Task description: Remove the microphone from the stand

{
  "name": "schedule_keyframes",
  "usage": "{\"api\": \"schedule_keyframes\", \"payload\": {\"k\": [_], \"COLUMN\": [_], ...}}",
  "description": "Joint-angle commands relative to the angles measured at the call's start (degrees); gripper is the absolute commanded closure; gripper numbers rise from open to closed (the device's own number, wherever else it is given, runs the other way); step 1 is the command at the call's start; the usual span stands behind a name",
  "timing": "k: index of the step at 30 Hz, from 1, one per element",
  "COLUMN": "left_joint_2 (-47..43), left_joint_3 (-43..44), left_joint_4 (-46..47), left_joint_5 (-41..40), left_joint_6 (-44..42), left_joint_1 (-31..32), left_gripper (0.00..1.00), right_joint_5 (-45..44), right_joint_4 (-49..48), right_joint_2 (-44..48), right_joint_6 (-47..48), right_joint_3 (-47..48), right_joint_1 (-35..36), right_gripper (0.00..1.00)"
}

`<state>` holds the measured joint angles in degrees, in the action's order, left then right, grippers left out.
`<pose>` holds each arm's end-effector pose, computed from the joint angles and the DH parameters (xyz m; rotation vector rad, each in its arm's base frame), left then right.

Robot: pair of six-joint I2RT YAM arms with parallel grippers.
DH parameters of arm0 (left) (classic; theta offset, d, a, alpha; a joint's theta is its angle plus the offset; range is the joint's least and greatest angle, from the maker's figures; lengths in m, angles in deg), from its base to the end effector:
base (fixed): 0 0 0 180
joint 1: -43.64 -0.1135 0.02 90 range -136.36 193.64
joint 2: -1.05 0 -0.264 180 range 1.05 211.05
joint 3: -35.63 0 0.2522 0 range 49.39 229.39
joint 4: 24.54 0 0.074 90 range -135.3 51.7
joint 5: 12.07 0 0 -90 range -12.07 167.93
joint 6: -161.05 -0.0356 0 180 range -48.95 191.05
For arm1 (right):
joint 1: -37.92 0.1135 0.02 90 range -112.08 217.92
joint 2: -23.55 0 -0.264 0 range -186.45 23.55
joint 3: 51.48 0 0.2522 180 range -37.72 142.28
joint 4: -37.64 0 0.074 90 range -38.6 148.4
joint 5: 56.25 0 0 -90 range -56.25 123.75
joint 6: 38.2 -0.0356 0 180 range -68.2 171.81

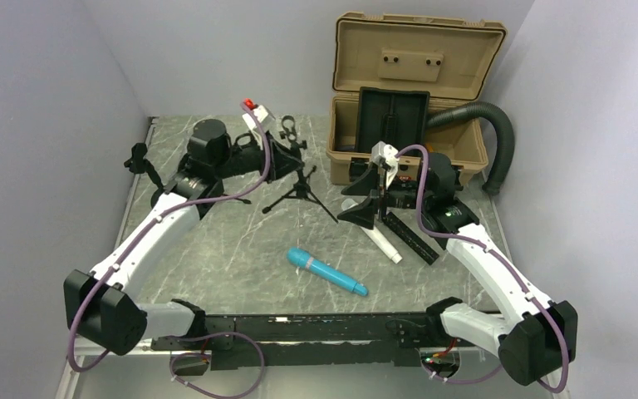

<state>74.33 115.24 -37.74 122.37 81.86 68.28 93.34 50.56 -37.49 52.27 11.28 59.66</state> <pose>0.2563 -0.1450 0.3823 0.8044 1.5906 -1.1045 0.2065 0.1154 0.3342 -1.0747 1.4633 1.1736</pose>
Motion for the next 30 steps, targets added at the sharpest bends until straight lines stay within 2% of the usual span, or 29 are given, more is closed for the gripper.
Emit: {"api": "schedule_keyframes", "payload": {"k": [1,6,15,21,25,30], "left_joint_2": [-2.9,-0.9,13.3,21.4,24.0,25.9], "left_joint_3": [-1.3,-5.9,-5.6,-1.4,-2.4,-2.0], "left_joint_4": [2.5,13.0,28.3,27.4,31.7,32.3], "left_joint_5": [-12.4,-17.7,-15.7,-16.2,-16.5,-16.4], "left_joint_6": [-4.3,-4.8,-6.5,-8.6,-8.9,-7.9], "left_joint_1": [-3.4,-6.4,-8.1,-8.2,-8.4,-8.6], "left_gripper": [1.00,1.00,1.00,1.00,1.00,1.00], "right_joint_5": [-0.5,-0.4,-0.3,-0.5,-0.6,-1.1], "right_joint_4": [-2.3,-3.1,-3.2,-2.4,-1.7,-0.9], "right_joint_2": [1.5,2.2,3.5,3.7,3.6,3.6], "right_joint_6": [0.2,-0.3,-0.3,0.6,1.2,2.3], "right_joint_3": [0.0,-0.6,-1.9,-2.4,-2.5,-2.7], "right_joint_1": [-0.9,-1.9,-3.2,-3.6,-3.6,-3.5], "right_gripper": [0.28,0.28,0.27,0.27,0.27,0.27]}}
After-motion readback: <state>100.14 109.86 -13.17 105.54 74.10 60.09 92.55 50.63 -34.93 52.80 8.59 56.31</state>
